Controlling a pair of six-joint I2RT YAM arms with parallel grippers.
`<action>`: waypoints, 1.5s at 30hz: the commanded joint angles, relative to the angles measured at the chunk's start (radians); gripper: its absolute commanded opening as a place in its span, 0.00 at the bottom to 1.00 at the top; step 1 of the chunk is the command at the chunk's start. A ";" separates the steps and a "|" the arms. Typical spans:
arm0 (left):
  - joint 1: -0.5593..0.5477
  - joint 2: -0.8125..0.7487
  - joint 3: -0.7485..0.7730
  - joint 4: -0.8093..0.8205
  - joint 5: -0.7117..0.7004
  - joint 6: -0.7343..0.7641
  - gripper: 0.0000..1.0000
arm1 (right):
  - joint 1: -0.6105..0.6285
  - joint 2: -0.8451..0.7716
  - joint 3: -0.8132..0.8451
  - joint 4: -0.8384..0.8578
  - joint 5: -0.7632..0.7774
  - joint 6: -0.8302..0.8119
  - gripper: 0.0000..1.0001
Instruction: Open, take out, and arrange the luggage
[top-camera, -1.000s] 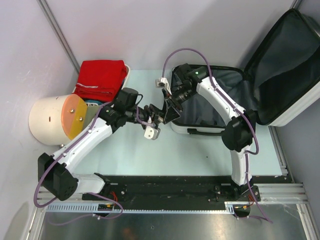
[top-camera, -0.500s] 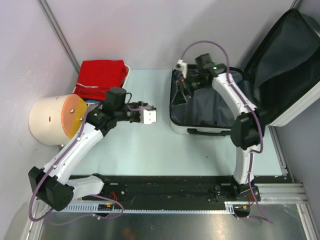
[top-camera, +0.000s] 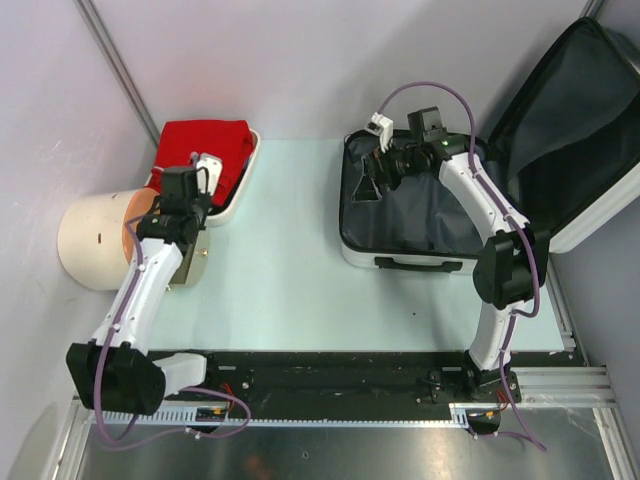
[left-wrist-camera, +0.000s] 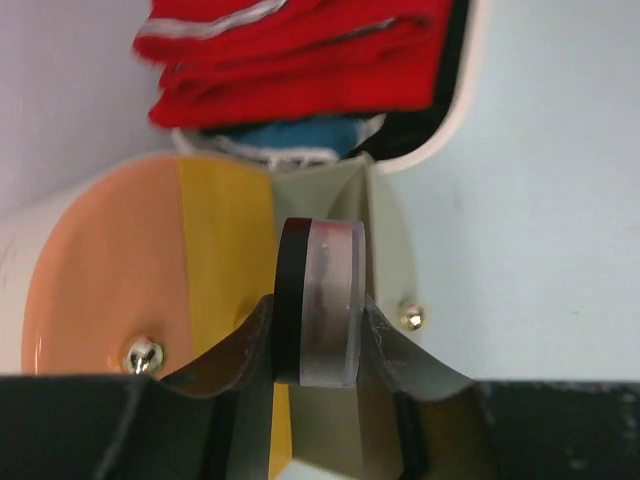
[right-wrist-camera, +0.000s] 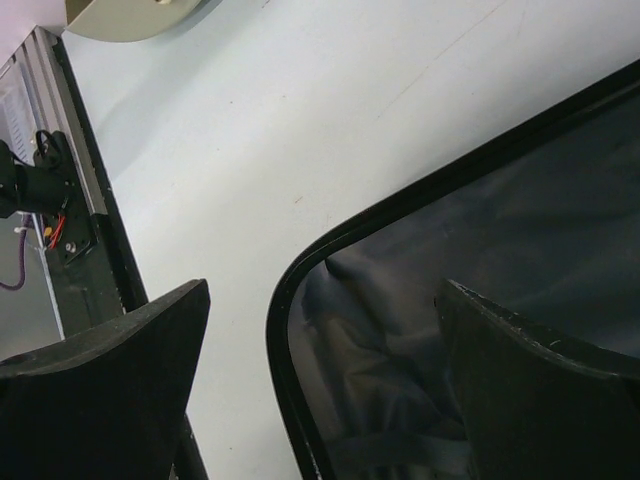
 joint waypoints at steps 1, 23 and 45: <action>0.068 0.042 -0.019 -0.007 -0.238 -0.137 0.00 | 0.006 -0.040 -0.002 0.006 0.012 -0.019 1.00; 0.100 0.264 -0.088 -0.023 -0.318 -0.190 0.01 | -0.019 -0.072 -0.084 -0.006 0.005 -0.033 1.00; 0.183 0.353 -0.048 0.023 -0.241 -0.184 0.71 | -0.020 -0.078 -0.097 0.003 0.012 -0.022 1.00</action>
